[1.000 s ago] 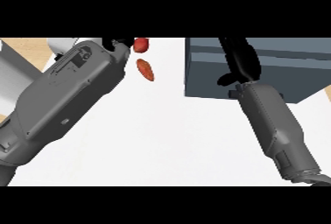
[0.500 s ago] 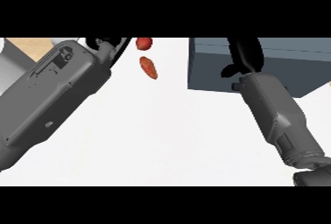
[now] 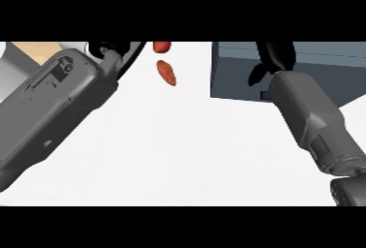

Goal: Pick up the can, place it into the drawer and close the drawer

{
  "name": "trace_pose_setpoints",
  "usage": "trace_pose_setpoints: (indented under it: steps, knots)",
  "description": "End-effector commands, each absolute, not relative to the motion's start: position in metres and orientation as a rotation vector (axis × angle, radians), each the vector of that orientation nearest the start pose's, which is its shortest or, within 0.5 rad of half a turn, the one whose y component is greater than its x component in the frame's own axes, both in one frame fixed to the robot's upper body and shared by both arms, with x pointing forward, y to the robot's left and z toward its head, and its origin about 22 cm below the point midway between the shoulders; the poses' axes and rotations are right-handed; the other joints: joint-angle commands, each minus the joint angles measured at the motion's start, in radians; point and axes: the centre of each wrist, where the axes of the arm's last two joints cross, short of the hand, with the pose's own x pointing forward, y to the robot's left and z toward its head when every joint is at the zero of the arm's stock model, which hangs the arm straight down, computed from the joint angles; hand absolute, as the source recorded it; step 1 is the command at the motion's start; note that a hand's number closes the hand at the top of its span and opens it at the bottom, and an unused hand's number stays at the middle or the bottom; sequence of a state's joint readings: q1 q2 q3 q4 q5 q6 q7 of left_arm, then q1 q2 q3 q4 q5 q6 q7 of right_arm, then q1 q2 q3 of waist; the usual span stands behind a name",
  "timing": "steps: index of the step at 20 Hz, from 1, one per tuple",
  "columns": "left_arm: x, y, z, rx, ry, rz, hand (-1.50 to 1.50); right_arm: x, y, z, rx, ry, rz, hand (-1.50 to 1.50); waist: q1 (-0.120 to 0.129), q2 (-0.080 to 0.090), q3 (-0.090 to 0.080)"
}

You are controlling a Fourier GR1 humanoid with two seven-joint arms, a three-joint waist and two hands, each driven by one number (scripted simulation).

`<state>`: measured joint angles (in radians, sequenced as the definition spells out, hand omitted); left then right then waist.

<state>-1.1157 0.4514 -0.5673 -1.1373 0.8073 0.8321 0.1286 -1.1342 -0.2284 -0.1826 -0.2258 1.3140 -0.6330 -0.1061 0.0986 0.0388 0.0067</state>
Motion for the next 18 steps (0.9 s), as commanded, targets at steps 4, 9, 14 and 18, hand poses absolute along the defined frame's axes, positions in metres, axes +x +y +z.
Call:
trace_pose_setpoints:
  steps: [4, 9, 14, 18]
  knots:
    - [0.392, 0.121, 0.236, 0.016, -1.731, 0.134, -1.50, 0.475, -0.195, 0.135, -1.280, -1.691, 1.021, -1.50, 0.023, 0.003, -0.003]
    - [0.386, 0.116, 0.226, 0.016, -1.726, 0.136, -1.50, 0.474, -0.180, 0.127, -0.926, -1.795, 0.751, -1.50, 0.022, -0.005, 0.001]
    - [0.384, 0.114, 0.219, 0.017, -1.728, 0.132, -1.50, 0.475, -0.172, 0.130, -0.695, -1.845, 0.552, -1.50, 0.008, -0.002, 0.000]
    - [0.376, 0.119, 0.223, -0.003, -1.721, 0.132, -1.50, 0.474, -0.187, 0.122, -0.692, -1.845, 0.512, -1.50, 0.020, -0.006, -0.003]
